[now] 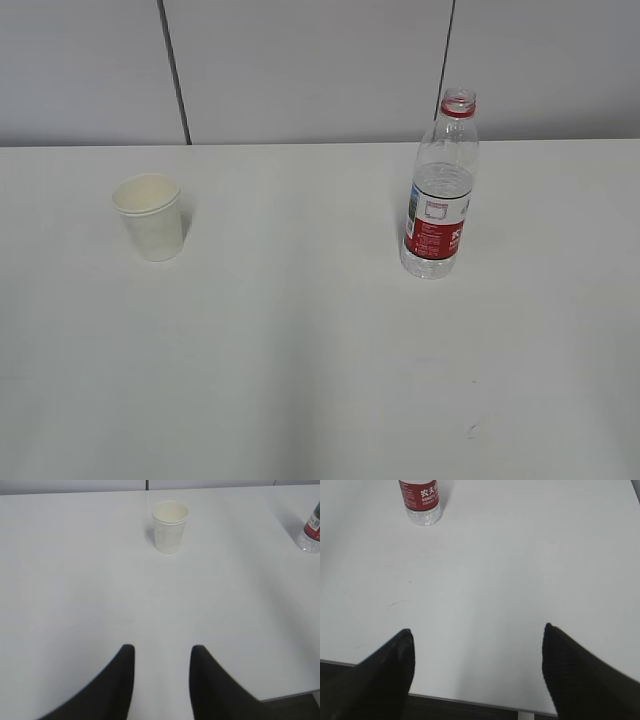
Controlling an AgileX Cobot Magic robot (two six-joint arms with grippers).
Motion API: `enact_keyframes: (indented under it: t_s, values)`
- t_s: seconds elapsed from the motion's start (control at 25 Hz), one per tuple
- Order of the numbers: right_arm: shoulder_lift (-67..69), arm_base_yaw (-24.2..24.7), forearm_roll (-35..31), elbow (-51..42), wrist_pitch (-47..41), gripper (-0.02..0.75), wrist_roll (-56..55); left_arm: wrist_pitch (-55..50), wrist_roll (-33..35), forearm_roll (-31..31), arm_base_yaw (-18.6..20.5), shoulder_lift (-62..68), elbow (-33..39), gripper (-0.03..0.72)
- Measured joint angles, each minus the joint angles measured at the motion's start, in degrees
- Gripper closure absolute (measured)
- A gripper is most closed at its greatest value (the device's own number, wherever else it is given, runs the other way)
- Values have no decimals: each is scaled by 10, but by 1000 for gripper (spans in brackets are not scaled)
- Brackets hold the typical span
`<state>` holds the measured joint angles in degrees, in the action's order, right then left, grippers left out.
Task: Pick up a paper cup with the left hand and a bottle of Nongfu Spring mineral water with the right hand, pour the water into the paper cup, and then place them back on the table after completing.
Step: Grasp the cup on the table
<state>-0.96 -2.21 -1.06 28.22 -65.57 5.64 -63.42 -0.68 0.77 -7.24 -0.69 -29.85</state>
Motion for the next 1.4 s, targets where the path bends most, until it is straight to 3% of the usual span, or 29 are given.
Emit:
enact_keyframes:
  t_s: [0.8, 1.08, 1.4]
  values:
    - [0, 0, 0, 4, 7, 151, 0, 0, 0, 0, 0, 0, 0, 448]
    - [31, 0, 0, 41, 112, 150, -16, 16, 0, 7, 0, 0, -7, 448]
    - [141, 0, -15, 47, 227, 150, -25, 191, 0, -22, 0, 54, -13, 448]
